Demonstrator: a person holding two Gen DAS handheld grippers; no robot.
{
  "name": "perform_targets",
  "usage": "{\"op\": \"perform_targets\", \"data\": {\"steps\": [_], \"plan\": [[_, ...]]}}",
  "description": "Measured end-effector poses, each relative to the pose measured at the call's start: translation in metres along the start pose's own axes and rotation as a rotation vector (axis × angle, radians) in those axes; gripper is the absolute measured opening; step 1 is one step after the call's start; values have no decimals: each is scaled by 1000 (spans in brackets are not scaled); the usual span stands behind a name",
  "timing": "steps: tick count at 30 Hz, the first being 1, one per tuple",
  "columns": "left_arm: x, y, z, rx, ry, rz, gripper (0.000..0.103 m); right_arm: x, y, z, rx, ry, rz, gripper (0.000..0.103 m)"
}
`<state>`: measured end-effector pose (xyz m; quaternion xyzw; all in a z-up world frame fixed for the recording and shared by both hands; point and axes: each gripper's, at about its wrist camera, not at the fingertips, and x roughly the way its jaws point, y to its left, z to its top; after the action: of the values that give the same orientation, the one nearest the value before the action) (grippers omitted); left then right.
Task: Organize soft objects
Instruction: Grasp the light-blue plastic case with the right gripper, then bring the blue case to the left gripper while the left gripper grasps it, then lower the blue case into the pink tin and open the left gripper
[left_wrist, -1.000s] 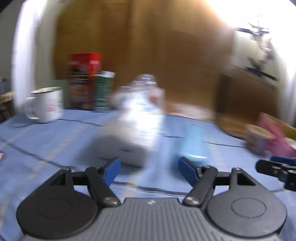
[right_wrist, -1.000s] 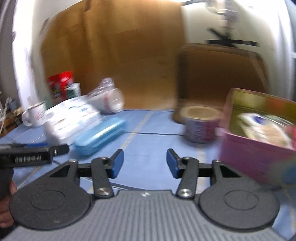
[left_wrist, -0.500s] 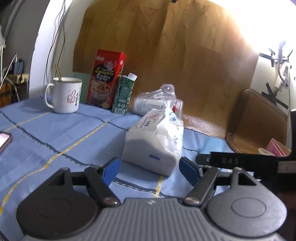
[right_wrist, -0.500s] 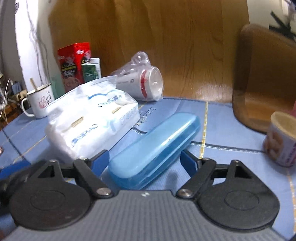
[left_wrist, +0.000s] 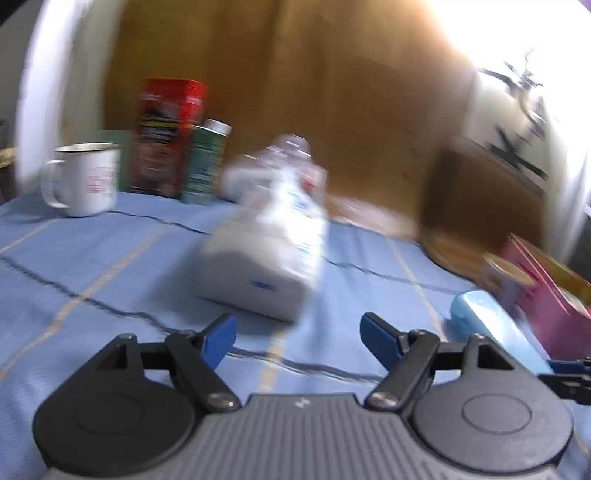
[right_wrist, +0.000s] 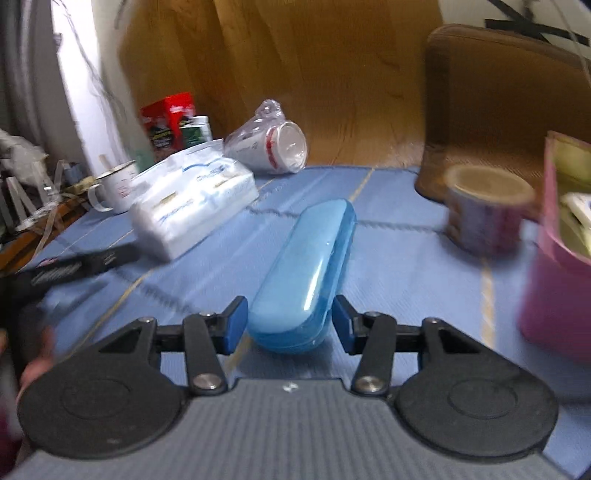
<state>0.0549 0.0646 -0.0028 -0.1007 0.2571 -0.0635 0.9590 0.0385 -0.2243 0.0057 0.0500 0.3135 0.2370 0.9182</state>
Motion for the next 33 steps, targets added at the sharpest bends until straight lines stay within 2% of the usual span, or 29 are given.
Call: {"op": "perform_targets", "data": {"steps": [3, 5, 8, 10, 12, 14, 15, 16, 19, 21, 25, 27, 30, 33], "plan": [[5, -30, 0, 27, 79, -146, 76, -34, -16, -24, 32, -2, -21, 53], [9, -63, 1, 60, 127, -264, 76, -52, -19, -39, 39, -43, -86, 58], [17, -107, 2, 97, 203, -384, 79, -63, -17, -50, 19, -81, -128, 69], [25, -134, 1, 128, 257, -425, 80, -59, -12, -52, -10, -87, -125, 73], [34, -155, -4, 154, 309, -421, 80, -53, -10, -54, -44, -80, -120, 73], [43, -168, -12, 153, 353, -439, 72, -43, -6, -58, -85, -73, -126, 72], [45, -171, -15, 137, 366, -477, 62, -37, -4, -61, -102, -72, -140, 60], [45, -172, -17, 121, 375, -493, 61, -32, -3, -64, -117, -72, -152, 60], [33, -181, -14, 149, 338, -508, 60, -42, -5, -72, -131, -117, -176, 60], [20, -193, -3, 182, 283, -542, 60, -56, -6, -72, -142, -185, -183, 60], [9, -239, 21, 297, 183, -606, 60, -83, -11, -63, -188, -345, -286, 60], [19, -268, 29, 345, 175, -637, 60, -96, -26, -54, -153, -394, -330, 60], [39, -308, 34, 377, 175, -684, 58, -110, -59, -41, -76, -423, -393, 60], [55, -346, 34, 419, 157, -695, 59, -117, -94, -31, 10, -440, -441, 60]]}}
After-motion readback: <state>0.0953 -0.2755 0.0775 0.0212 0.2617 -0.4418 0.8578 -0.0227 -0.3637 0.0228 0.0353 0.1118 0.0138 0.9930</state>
